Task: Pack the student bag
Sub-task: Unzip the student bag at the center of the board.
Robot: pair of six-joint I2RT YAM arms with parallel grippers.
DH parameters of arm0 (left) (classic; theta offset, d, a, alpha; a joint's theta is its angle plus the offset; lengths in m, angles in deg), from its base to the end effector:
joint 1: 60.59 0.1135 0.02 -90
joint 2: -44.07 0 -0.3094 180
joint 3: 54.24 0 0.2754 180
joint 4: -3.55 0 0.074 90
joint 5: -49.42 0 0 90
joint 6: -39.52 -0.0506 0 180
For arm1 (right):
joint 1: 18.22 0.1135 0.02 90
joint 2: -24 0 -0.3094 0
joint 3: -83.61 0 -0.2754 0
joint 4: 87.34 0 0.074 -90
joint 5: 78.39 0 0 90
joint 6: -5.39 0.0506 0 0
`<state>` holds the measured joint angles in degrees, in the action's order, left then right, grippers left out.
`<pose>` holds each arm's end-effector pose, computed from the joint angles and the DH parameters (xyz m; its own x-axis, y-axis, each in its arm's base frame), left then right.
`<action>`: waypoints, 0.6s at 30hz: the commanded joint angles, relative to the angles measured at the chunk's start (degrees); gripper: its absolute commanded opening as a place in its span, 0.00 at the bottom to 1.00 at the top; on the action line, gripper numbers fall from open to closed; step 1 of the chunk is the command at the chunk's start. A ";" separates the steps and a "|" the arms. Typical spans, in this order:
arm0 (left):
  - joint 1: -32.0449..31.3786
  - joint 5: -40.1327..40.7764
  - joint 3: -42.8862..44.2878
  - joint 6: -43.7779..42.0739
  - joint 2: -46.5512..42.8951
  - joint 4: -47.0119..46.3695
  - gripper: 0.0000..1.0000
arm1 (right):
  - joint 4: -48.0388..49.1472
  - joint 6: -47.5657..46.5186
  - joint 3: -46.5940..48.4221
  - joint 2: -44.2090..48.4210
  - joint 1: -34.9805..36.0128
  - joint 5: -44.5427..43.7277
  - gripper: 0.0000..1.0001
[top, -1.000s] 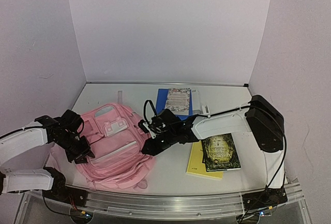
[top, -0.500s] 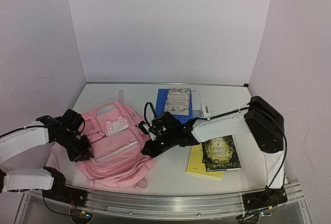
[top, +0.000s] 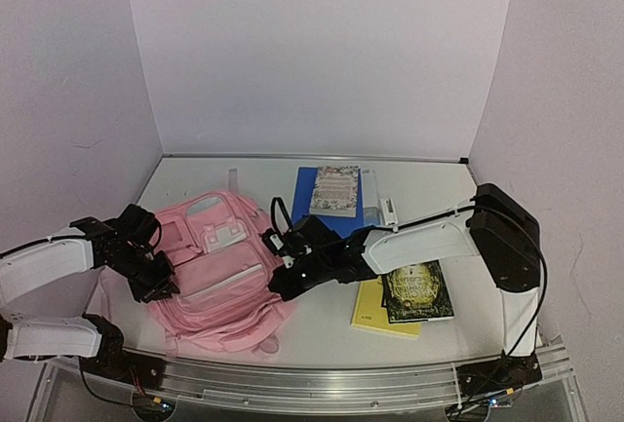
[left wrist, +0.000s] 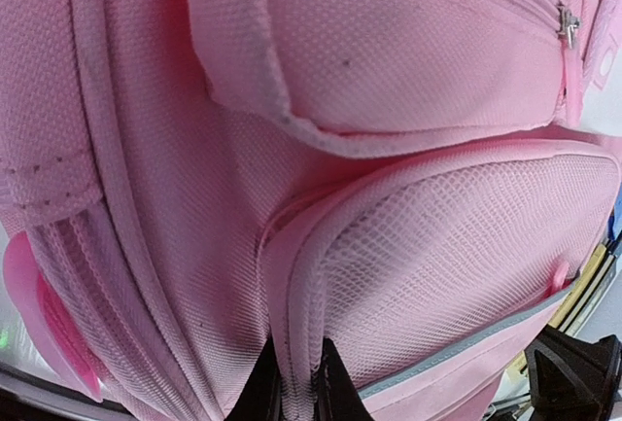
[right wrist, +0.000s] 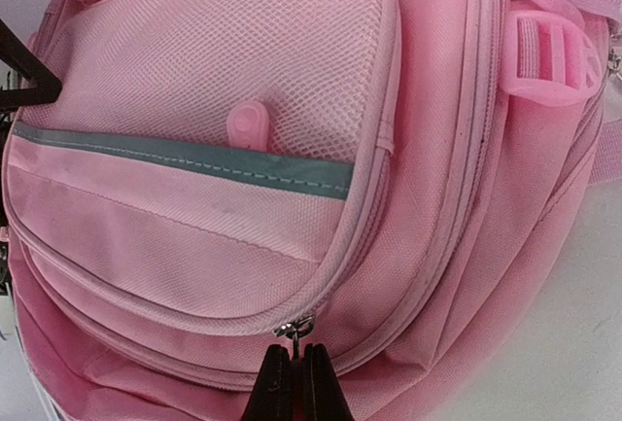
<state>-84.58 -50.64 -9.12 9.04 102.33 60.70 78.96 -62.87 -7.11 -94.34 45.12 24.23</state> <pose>0.1491 -0.0760 0.1975 -0.8277 -0.5605 -0.0294 -0.5109 0.7740 -0.3741 0.2137 0.4502 0.1683 -0.6326 -0.4545 -0.6270 -0.7641 0.4983 0.4097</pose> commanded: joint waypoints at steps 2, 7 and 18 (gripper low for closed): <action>-0.87 2.90 1.81 3.60 1.06 -10.83 0.00 | -4.62 3.96 0.20 6.68 2.17 -1.38 0.00; -1.56 4.86 2.95 5.01 3.29 -14.81 0.00 | -8.77 6.10 3.30 6.93 3.99 -1.80 0.00; -6.01 7.87 6.74 7.00 8.35 -19.95 0.00 | -10.22 11.56 8.10 3.99 6.20 -3.88 0.00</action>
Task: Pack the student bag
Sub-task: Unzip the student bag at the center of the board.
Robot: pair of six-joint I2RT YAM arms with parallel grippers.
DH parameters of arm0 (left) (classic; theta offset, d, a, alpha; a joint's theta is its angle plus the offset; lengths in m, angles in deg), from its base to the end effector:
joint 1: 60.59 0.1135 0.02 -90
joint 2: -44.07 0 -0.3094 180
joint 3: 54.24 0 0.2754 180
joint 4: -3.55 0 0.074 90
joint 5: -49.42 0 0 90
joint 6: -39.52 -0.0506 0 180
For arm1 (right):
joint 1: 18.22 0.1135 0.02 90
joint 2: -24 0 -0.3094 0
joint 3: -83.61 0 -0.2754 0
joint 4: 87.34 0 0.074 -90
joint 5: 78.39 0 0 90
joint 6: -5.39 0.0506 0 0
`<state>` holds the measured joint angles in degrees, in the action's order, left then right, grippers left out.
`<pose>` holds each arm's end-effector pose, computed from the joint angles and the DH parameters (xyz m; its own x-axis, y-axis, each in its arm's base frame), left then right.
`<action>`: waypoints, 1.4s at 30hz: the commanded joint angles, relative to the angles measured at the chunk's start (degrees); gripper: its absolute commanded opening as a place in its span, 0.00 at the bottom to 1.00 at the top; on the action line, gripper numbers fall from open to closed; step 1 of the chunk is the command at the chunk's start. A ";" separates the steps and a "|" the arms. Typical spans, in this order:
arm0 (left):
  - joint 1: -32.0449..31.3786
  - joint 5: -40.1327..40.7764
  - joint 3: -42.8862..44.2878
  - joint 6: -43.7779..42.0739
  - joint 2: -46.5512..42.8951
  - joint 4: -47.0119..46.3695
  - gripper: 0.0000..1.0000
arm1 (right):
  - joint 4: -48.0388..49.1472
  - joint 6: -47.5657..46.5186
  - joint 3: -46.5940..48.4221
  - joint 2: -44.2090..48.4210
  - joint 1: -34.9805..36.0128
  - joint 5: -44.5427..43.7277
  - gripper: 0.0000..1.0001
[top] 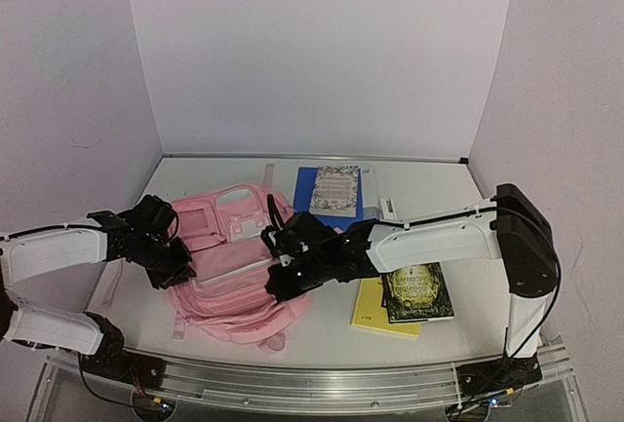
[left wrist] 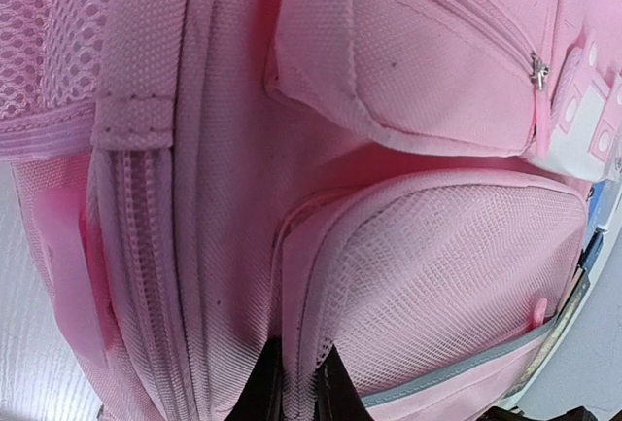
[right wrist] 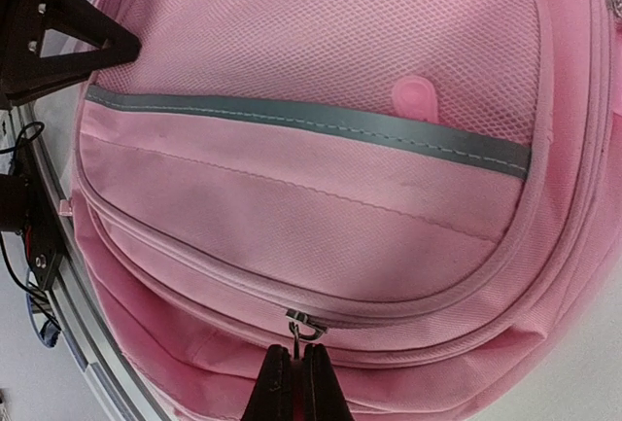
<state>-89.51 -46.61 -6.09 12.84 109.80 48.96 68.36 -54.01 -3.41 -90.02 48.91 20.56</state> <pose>0.1828 -0.1071 0.2016 -0.8172 -0.5637 -0.1203 -0.4621 0.7654 -0.4478 0.1832 0.4547 0.2090 -0.7229 -0.4200 -0.5487 -0.6793 0.5773 0.4531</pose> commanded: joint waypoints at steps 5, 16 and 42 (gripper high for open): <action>-1.88 3.84 4.65 3.22 1.69 -8.63 0.00 | 0.99 4.40 8.17 -2.83 4.58 -4.18 0.00; -2.19 0.59 4.91 1.72 4.12 -10.67 0.00 | 2.63 4.76 20.65 -11.38 10.09 -12.50 0.00; -3.90 -4.07 6.25 -15.41 -3.41 -1.51 0.53 | 2.76 6.13 7.74 3.23 10.54 -23.79 0.61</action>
<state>-91.75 -47.54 -0.04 1.71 108.92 46.72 69.91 -49.39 8.25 -92.53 60.61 3.13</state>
